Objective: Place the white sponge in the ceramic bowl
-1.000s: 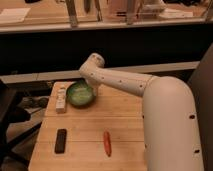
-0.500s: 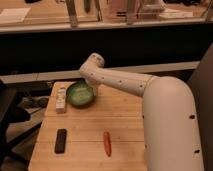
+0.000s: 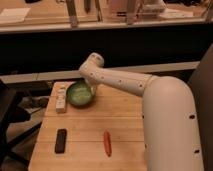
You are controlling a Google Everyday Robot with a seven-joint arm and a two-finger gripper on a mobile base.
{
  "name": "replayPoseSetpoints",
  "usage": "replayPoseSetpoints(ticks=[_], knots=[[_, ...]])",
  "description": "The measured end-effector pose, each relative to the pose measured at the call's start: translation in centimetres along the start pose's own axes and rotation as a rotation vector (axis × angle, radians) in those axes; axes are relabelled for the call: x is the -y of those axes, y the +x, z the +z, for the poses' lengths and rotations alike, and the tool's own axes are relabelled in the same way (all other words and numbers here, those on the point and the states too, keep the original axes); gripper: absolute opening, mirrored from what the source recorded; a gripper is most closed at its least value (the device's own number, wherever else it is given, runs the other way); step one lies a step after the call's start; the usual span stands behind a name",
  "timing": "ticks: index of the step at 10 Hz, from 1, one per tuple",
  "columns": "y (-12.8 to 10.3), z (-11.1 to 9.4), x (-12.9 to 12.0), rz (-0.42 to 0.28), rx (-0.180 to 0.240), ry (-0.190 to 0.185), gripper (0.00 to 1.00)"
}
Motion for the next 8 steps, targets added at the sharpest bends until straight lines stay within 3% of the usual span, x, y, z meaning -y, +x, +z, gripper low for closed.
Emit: replayPoseSetpoints(ticks=[8], knots=[[0.35,-0.19,0.17,-0.046,-0.010,0.008,0.09]])
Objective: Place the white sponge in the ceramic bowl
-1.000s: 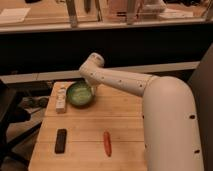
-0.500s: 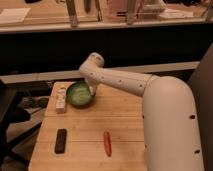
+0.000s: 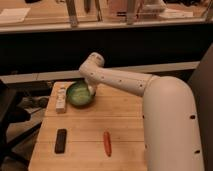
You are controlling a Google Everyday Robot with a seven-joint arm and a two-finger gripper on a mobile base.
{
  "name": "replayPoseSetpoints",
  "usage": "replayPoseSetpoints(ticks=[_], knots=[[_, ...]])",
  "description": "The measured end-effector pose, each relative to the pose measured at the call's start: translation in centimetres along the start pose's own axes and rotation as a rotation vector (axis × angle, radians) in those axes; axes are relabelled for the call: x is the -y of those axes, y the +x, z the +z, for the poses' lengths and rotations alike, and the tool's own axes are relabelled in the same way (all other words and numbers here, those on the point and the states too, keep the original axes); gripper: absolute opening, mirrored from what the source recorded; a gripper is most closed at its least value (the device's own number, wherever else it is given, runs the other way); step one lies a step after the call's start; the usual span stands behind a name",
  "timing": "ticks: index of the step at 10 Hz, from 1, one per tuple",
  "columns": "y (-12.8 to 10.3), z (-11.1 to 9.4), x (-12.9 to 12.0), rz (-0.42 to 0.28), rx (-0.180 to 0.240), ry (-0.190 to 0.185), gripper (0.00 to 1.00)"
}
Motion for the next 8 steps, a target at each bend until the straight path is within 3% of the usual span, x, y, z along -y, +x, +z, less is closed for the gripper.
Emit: replayPoseSetpoints(ticks=[8], knots=[[0.22,-0.06,0.07,-0.041,-0.008,0.008,0.09]])
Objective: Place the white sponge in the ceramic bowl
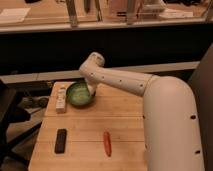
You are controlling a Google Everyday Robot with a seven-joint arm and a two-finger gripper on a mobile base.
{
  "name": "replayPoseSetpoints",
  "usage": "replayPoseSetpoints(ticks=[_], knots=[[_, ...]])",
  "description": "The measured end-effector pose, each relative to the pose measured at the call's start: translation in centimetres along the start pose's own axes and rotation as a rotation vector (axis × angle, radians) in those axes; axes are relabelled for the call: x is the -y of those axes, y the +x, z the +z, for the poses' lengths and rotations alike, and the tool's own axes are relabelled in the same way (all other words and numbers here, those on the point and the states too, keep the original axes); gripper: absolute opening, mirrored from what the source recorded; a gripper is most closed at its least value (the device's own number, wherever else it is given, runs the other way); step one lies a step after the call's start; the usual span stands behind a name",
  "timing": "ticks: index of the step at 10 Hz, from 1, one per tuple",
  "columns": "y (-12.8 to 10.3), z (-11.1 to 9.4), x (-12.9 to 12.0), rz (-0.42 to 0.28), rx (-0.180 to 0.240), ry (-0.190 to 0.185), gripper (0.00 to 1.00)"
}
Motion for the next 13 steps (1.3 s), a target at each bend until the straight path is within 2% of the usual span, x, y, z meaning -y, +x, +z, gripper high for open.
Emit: replayPoseSetpoints(ticks=[13], knots=[[0.44,-0.20,0.12,-0.072,-0.013,0.012,0.09]])
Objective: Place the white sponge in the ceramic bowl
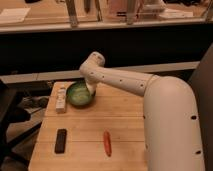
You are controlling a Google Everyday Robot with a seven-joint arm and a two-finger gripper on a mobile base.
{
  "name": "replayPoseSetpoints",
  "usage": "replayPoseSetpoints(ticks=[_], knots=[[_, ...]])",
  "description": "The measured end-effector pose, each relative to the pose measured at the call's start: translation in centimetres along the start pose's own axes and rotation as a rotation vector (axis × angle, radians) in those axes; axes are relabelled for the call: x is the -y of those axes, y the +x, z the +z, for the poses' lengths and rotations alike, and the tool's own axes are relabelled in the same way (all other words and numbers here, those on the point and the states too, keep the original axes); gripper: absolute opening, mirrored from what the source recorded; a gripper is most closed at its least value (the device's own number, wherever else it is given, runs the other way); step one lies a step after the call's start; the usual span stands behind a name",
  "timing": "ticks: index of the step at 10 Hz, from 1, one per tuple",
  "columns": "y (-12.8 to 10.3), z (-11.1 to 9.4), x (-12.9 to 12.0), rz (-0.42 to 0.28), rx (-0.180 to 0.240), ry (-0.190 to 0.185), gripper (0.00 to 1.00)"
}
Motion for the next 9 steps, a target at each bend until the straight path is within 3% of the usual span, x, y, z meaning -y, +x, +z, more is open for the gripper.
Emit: replayPoseSetpoints(ticks=[9], knots=[[0.34,-0.05,0.13,-0.046,-0.009,0.008,0.09]])
